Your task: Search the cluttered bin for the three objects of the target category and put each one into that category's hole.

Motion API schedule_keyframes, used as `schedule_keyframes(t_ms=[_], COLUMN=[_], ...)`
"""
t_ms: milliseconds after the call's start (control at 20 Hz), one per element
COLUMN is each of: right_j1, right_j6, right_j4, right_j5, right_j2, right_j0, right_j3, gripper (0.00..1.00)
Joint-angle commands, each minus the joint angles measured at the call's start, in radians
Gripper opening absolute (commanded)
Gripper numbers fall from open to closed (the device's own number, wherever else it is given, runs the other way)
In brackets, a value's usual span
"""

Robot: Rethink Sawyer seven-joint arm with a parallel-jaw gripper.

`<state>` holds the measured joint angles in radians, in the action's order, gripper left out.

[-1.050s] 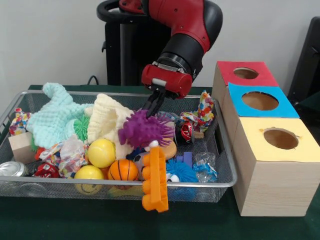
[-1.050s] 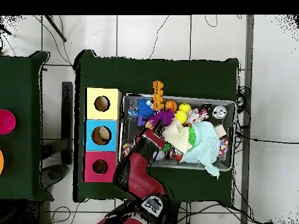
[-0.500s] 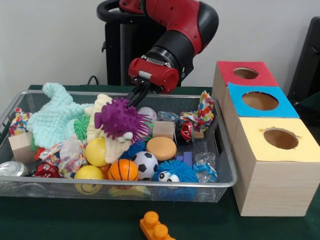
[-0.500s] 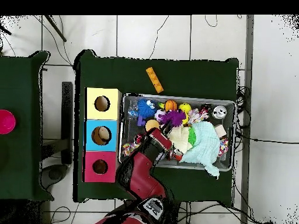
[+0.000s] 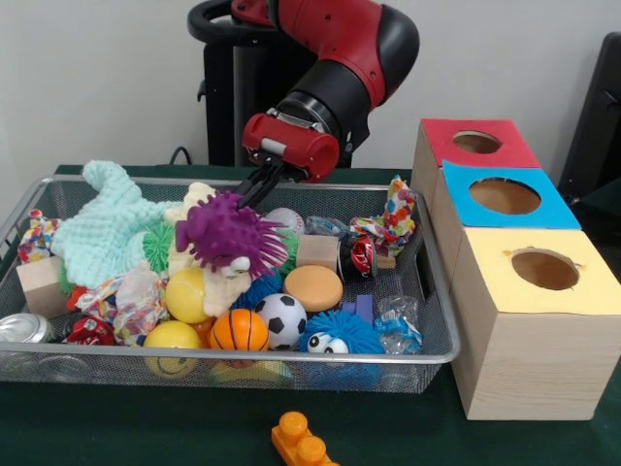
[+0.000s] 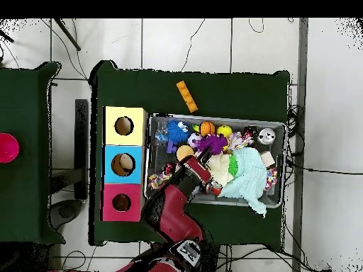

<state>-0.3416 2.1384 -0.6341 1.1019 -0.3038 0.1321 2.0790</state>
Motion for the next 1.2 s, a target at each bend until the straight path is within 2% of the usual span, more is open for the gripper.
schedule_keyframes(t_ms=[50,350,550,700,950,1200], right_j1=[0.002,-0.002,0.001,-0.009,-0.058,-0.094], right_j6=[0.284,0.276,0.296,0.291,0.252,0.244], right_j4=[0.025,0.027,-0.017,-0.04,0.045,0.114], right_j5=[-0.001,-0.005,0.008,-0.027,-0.249,-0.404], right_j2=[0.051,0.057,0.068,0.081,0.158,0.203], right_j0=[-0.048,-0.054,-0.044,-0.04,-0.099,-0.154], right_j3=[-0.023,-0.022,-0.011,0.004,0.024,0.036], gripper=[0.0,0.0,0.0,0.0,0.0,0.0])
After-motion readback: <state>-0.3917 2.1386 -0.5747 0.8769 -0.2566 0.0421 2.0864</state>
